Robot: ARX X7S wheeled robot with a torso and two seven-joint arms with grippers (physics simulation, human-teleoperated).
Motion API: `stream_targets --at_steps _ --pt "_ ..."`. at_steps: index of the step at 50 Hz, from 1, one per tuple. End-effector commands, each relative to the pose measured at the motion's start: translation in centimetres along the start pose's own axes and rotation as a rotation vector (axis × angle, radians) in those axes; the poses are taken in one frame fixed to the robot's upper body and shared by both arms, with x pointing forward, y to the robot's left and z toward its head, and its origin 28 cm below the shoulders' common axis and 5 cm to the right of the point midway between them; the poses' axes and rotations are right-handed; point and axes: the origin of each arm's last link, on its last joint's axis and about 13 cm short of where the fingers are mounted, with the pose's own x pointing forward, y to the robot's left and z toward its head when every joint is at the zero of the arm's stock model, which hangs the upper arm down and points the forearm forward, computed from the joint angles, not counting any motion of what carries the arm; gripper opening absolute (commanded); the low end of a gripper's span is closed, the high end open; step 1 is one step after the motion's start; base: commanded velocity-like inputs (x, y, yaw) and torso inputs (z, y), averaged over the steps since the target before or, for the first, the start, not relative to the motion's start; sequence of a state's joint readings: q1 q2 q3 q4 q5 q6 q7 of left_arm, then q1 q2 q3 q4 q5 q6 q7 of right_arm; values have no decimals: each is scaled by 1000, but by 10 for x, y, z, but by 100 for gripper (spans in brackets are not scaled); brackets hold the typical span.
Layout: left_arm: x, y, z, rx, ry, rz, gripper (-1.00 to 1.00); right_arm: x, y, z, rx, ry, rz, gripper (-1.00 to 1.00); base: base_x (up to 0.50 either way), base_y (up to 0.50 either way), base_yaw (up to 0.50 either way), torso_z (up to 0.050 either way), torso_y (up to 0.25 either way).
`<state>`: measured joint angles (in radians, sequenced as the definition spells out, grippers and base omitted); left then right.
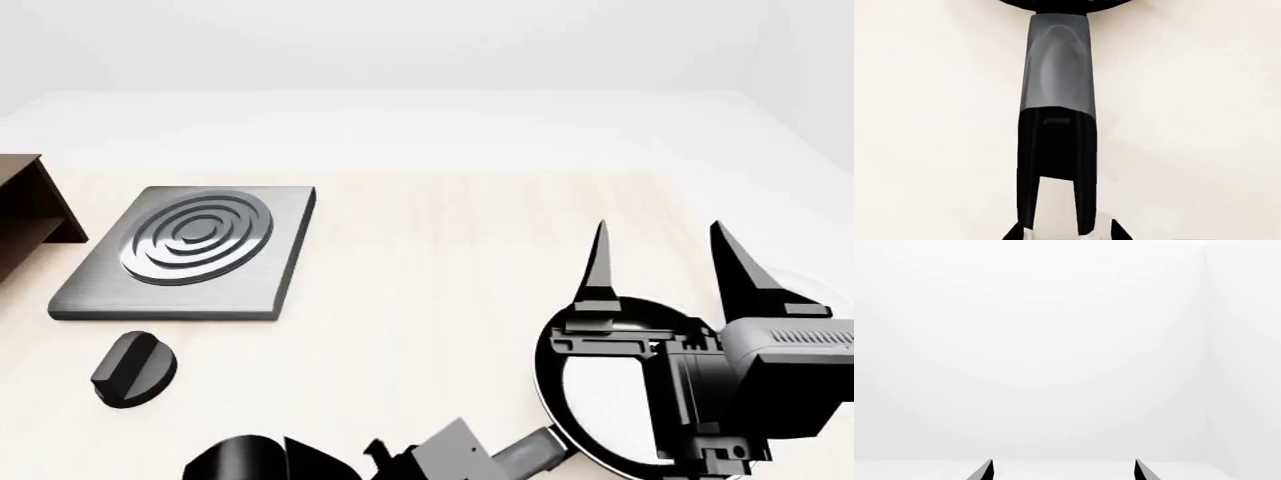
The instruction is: Put the frying pan on top of the cabinet.
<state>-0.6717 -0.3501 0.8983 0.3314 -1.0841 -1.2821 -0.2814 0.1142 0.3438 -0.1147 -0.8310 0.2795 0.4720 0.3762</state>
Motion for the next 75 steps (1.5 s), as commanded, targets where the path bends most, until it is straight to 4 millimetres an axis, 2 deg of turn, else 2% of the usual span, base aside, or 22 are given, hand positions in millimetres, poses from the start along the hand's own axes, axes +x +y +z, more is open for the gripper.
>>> stream_targets --at_steps 1,12,19,28,30,39,42,46,57,72,75 --pt "7 1 -6 -21 34 20 -100 0 0 0 -1 0 1 100 0 0 0 0 0" --pt "7 1 -5 -16 29 33 -100 0 0 0 0 1 2 100 0 0 0 0 0" --pt "-2 8 2 -28 -15 72 -100 0 0 0 1 1 1 100 0 0 0 0 0" --pt "-28 26 20 -55 -155 167 -100 0 0 1 -1 -3 -3 100 0 0 0 0 0" --pt "-41 34 27 -83 -204 194 -100 -1 0 1 -1 -3 -3 100 0 0 0 0 0" --pt "-62 56 28 -139 -278 296 -100 -1 0 0 -2 -3 -2 100 0 0 0 0 1" --pt "-75 67 34 -192 -319 346 -100 -1 1 0 -1 -2 1 100 0 0 0 0 3" --pt "-84 78 38 -220 -330 413 -100 -1 1 0 -1 -2 3 100 0 0 0 0 0" --pt "-108 127 60 -361 -359 673 -100 -1 1 0 0 -1 3 100 0 0 0 0 2" --pt "-163 164 93 -564 -428 851 -100 0 1 -1 5 6 6 100 0 0 0 0 3" --pt "-176 165 96 -589 -446 871 -100 0 0 -1 5 5 3 100 0 0 1 0 3"
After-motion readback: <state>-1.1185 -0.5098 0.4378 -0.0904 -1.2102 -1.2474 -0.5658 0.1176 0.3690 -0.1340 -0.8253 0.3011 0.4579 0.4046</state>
